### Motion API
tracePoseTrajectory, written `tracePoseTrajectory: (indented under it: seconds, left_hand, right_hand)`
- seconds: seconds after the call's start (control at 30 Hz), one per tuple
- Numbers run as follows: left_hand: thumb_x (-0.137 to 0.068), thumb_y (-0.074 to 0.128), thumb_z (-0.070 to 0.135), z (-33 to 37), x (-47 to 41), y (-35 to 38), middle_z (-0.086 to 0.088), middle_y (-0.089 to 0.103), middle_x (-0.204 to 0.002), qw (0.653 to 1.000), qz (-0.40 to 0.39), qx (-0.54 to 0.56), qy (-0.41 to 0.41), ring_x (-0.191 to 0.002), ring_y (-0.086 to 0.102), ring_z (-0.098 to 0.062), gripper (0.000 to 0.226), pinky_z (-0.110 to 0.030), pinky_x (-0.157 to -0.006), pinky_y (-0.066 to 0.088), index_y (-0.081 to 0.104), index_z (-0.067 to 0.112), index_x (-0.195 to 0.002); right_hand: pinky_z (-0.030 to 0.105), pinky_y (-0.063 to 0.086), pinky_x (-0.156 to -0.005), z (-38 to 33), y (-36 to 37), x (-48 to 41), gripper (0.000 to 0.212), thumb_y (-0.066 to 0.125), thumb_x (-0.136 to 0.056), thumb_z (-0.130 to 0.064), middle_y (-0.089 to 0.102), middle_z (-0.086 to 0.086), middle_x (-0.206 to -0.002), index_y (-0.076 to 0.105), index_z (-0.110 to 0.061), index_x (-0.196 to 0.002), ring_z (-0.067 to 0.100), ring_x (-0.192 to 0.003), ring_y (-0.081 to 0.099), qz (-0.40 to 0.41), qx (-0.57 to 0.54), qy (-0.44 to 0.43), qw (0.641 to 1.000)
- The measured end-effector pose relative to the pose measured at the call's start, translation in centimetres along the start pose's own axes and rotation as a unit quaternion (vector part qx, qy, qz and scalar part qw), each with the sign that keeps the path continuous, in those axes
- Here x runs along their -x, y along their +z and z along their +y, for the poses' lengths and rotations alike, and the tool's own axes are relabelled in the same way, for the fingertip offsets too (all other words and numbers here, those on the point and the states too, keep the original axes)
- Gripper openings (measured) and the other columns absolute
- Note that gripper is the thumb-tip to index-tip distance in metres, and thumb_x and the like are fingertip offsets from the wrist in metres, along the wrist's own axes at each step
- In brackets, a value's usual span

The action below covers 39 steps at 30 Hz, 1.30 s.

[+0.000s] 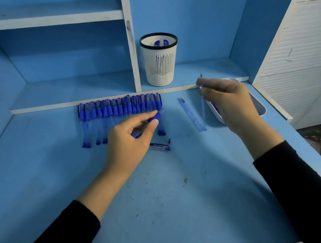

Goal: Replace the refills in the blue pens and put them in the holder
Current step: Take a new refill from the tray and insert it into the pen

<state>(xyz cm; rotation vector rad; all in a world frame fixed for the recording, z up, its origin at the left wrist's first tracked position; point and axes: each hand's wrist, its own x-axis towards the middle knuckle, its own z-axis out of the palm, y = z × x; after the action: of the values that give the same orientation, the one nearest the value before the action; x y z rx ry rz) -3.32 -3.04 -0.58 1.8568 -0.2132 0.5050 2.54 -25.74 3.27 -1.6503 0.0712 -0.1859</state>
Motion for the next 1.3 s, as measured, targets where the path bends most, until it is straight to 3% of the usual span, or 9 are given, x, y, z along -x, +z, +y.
tracePoseTrajectory:
  seconds: [0.1,0.27,0.43,0.53,0.63,0.77,0.97,1.13,1.3]
  left_hand:
    - [-0.088,0.073,0.013,-0.4,-1.3,0.7,0.011,0.074,-0.099,1.0,-0.002,-0.012,0.013,-0.081,0.068,-0.001,0.022,-0.014,-0.08,0.051,0.073,0.024,-0.107]
    - [-0.087,0.073,0.009,-0.8,-3.1,2.1,0.018,0.071,-0.099,0.999,-0.005,-0.016,0.042,-0.085,0.067,0.004,0.025,-0.011,-0.08,0.049,0.071,0.024,-0.107]
    - [-0.087,0.073,0.006,-1.5,-4.6,2.9,0.013,0.071,-0.1,0.997,0.003,-0.031,0.075,-0.089,0.069,-0.001,0.022,-0.012,-0.083,0.051,0.074,0.015,-0.108]
    - [-0.087,0.073,0.006,-2.1,-4.7,3.0,0.013,0.071,-0.101,0.995,0.013,-0.038,0.088,-0.089,0.069,0.0,0.021,-0.013,-0.083,0.051,0.074,0.012,-0.107]
    - [-0.087,0.072,0.007,-2.3,-4.6,3.0,0.012,0.071,-0.102,0.992,0.009,-0.055,0.114,-0.09,0.069,0.0,0.019,-0.014,-0.083,0.052,0.075,0.01,-0.106]
    - [-0.087,0.072,0.006,-2.2,-4.4,3.0,0.013,0.068,-0.103,0.985,0.007,-0.076,0.158,-0.091,0.068,-0.001,0.019,-0.013,-0.084,0.051,0.074,0.006,-0.106]
    - [-0.088,0.072,0.008,-2.2,-4.1,2.8,0.004,0.07,-0.102,0.976,-0.004,-0.105,0.192,-0.09,0.068,-0.006,0.019,-0.012,-0.085,0.051,0.074,0.004,-0.106]
    - [-0.088,0.071,0.009,-2.1,-4.0,2.8,0.002,0.07,-0.102,0.975,-0.008,-0.104,0.194,-0.09,0.067,-0.007,0.02,-0.011,-0.085,0.05,0.073,0.003,-0.106]
    - [-0.087,0.072,0.008,-2.0,-4.0,2.7,0.002,0.069,-0.102,0.972,-0.016,-0.115,0.204,-0.09,0.067,-0.006,0.02,-0.011,-0.085,0.05,0.073,0.002,-0.106]
  right_hand:
    - [0.014,0.045,-0.079,0.0,-0.3,-1.6,0.026,0.065,-0.088,-0.004,0.071,-0.009,-0.1,0.073,-0.021,-0.106,-0.001,-0.081,0.062,-0.07,0.127,0.01,0.989]
    - [0.015,0.044,-0.083,-0.1,1.2,-3.0,0.031,0.058,-0.086,0.0,0.071,-0.008,-0.104,0.075,-0.02,-0.102,0.007,-0.095,0.063,-0.098,0.307,-0.011,0.947]
    - [0.008,0.035,-0.062,0.1,2.6,-3.7,0.029,0.055,-0.088,-0.002,0.071,0.004,-0.107,0.075,-0.013,-0.107,0.016,-0.088,0.059,-0.116,0.442,-0.054,0.888]
    - [-0.002,0.034,-0.057,0.5,2.7,-3.8,0.03,0.054,-0.092,-0.005,0.069,0.003,-0.11,0.073,-0.015,-0.112,0.012,-0.08,0.052,-0.125,0.461,-0.067,0.876]
    - [0.005,0.035,-0.064,0.2,2.0,-3.5,0.034,0.051,-0.09,-0.003,0.07,0.0,-0.107,0.072,-0.018,-0.113,0.01,-0.082,0.053,-0.118,0.459,-0.064,0.878]
    - [0.012,0.046,-0.067,-0.7,-1.0,-3.2,0.025,0.057,-0.087,-0.007,0.069,-0.01,-0.076,0.075,-0.023,-0.088,0.017,-0.079,0.063,-0.04,0.437,-0.088,0.894]
    - [0.011,0.032,-0.07,0.3,-6.3,-4.2,0.023,0.063,-0.083,-0.002,0.074,0.007,-0.098,0.076,-0.013,-0.098,0.023,-0.088,0.064,0.0,0.49,-0.057,0.87]
    - [0.005,0.032,-0.066,0.7,-7.4,-4.4,0.023,0.063,-0.082,0.001,0.072,0.006,-0.09,0.077,-0.012,-0.096,0.012,-0.08,0.053,-0.015,0.494,-0.037,0.868]
    - [0.003,0.034,-0.06,1.1,-7.0,-4.6,0.016,0.071,-0.08,-0.002,0.073,0.009,-0.091,0.077,-0.01,-0.092,0.013,-0.076,0.054,-0.023,0.493,-0.049,0.869]
